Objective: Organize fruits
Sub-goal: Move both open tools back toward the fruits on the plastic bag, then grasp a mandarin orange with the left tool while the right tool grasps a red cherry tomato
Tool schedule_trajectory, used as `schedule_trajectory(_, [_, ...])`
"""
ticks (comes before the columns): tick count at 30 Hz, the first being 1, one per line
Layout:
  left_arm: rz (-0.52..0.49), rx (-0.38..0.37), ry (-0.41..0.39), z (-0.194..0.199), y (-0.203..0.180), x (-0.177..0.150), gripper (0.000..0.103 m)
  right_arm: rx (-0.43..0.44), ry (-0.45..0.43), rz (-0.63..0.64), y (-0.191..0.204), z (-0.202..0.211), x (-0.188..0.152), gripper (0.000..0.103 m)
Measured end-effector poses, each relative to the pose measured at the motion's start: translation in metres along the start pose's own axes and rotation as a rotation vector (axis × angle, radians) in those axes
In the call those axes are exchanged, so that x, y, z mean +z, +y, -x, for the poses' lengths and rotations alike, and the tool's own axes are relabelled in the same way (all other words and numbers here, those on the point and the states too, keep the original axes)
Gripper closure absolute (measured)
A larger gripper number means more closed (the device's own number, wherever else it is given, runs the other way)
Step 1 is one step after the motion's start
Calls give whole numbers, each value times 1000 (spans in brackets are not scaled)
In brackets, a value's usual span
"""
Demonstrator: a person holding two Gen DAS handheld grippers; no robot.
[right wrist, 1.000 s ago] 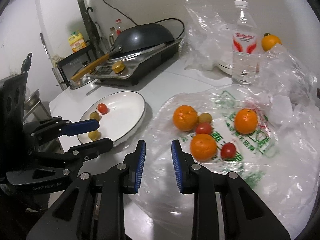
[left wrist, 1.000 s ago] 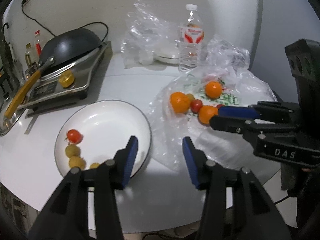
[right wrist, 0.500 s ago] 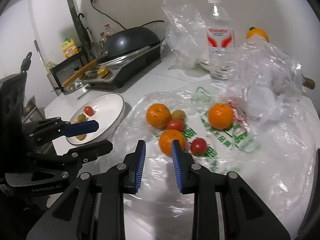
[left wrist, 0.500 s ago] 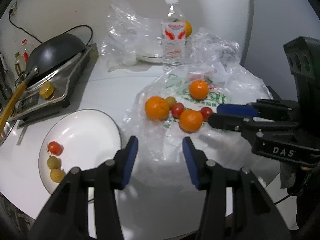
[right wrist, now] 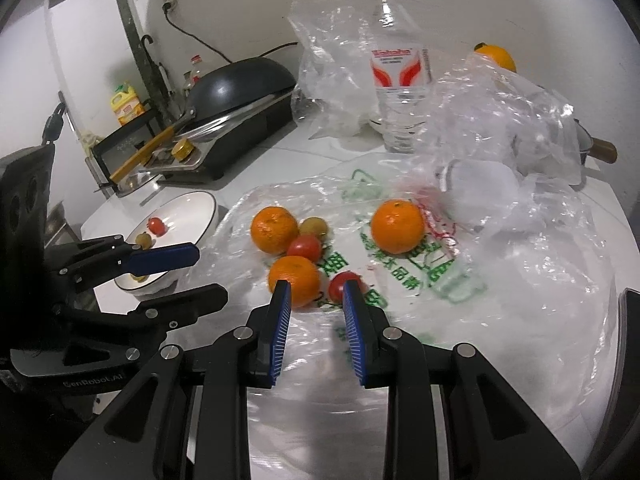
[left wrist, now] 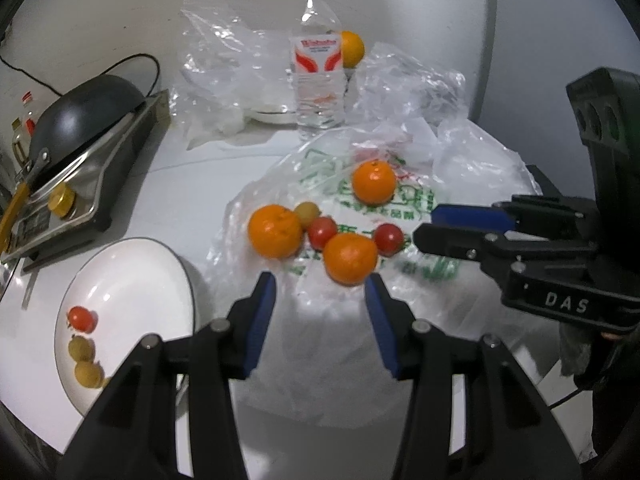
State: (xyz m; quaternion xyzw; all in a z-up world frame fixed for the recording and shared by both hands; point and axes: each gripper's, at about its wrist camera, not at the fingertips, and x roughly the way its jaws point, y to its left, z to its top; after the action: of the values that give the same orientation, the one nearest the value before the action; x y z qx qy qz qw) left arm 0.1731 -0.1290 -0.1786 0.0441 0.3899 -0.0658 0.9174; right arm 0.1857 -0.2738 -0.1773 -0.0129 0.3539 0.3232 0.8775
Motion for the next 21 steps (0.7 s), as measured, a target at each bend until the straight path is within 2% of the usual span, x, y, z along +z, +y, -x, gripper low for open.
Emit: schedule_trajectory(21, [-45, -37, 47, -46, -20, 18, 55, -15, 18, -33, -33, -13, 3, 74])
